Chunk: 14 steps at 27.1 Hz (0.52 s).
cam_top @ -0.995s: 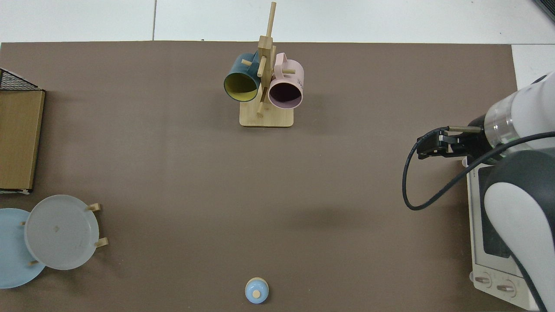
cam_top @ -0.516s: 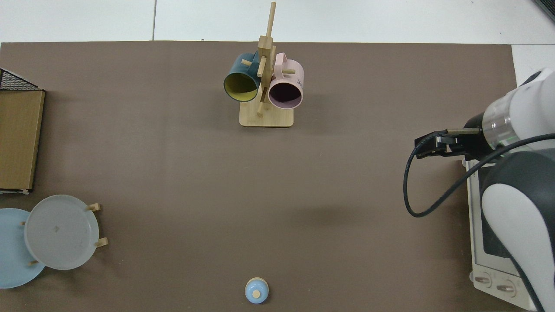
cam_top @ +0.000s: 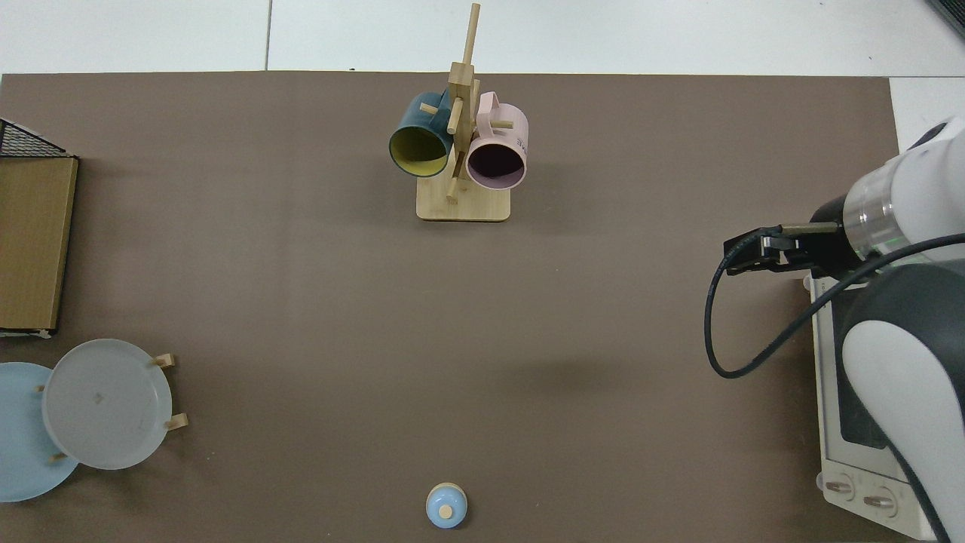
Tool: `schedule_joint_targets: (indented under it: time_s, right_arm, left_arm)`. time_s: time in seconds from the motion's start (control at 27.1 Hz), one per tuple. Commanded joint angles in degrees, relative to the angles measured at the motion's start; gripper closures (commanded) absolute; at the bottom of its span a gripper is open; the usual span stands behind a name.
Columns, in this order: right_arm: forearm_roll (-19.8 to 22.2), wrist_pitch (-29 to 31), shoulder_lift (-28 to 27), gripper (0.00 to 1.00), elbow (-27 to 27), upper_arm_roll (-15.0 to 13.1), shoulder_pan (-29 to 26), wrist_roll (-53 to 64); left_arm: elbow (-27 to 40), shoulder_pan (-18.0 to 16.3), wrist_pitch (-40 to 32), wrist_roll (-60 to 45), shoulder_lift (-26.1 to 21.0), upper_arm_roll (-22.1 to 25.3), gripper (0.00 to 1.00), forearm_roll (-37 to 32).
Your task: Put markers into pen holder
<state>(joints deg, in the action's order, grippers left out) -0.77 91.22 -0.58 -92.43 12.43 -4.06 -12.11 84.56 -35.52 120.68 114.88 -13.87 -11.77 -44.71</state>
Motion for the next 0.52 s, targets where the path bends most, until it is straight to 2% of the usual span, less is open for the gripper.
schedule_joint_targets:
  time_s: [0.0,0.48]
  right_arm:
    - [-0.7,1.2,0.8,0.01,-0.8,0.3,-0.9,1.7]
    - [-0.7,1.2,0.8,0.01,-0.8,0.3,-0.9,1.7]
  left_arm:
    - [4.3,-0.6,-0.1,0.8,3.2,-0.2,1.00,1.1]
    - [9.5,-1.0,0.1,0.8,6.1,-0.1,1.00,4.2]
